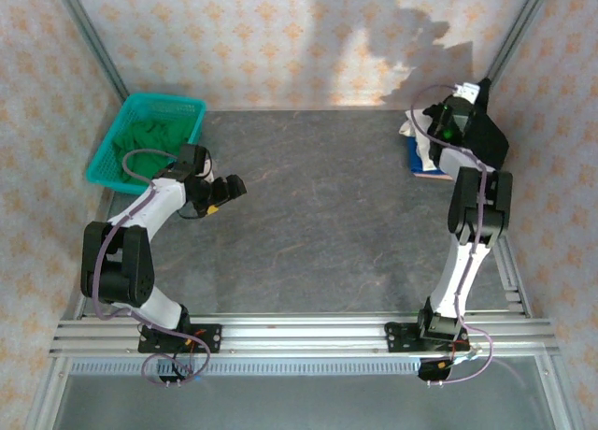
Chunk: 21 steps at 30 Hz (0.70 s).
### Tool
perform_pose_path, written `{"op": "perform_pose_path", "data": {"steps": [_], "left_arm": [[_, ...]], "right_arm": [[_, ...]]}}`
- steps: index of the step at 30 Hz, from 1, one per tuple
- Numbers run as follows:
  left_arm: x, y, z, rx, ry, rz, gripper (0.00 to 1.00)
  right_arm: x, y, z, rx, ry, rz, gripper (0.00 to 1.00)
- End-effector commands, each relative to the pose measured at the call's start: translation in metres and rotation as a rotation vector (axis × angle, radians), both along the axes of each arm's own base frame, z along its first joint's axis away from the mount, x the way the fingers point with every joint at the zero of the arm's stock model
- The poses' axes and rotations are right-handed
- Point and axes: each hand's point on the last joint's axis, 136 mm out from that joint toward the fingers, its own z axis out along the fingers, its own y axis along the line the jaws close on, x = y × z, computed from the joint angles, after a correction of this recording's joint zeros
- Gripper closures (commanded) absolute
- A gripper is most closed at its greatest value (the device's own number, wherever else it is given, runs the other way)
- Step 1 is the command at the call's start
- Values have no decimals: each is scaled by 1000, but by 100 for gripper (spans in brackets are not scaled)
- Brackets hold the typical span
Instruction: Fold and stack the t-shirts
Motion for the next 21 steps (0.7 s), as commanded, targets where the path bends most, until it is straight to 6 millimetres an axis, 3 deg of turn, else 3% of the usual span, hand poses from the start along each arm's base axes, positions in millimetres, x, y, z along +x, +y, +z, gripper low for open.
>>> {"op": "perform_pose_path", "data": {"steps": [1, 4, 7, 8, 12, 14, 16, 18, 21], "left_arm": [[-4, 1, 0, 10, 11, -27, 8], [-5, 2, 0, 17, 16, -30, 8], [-6, 2, -2, 17, 20, -31, 7], [-6, 1, -2, 15, 18, -32, 7], [-8, 1, -2, 14, 16, -36, 7], [-8, 2, -2, 19, 17, -33, 7], [-8, 2, -1, 20, 16, -29, 7], [-8, 2, 1, 19, 15, -30, 7], [-7, 3, 5, 22, 3, -29, 7]], "right_arm": [[12, 36, -18, -54, 108, 145, 100], [10, 52, -35, -94, 180, 225, 100], [4, 56, -56, -120, 266, 256, 97], [2, 54, -62, -127, 293, 252, 92], [-13, 62, -92, -168, 544, 365, 58], [-23, 62, -96, -153, 636, 372, 51], [-32, 66, -84, -118, 642, 392, 46], [-40, 77, -56, -85, 584, 435, 41], [-46, 75, -14, -48, 493, 394, 36]]}}
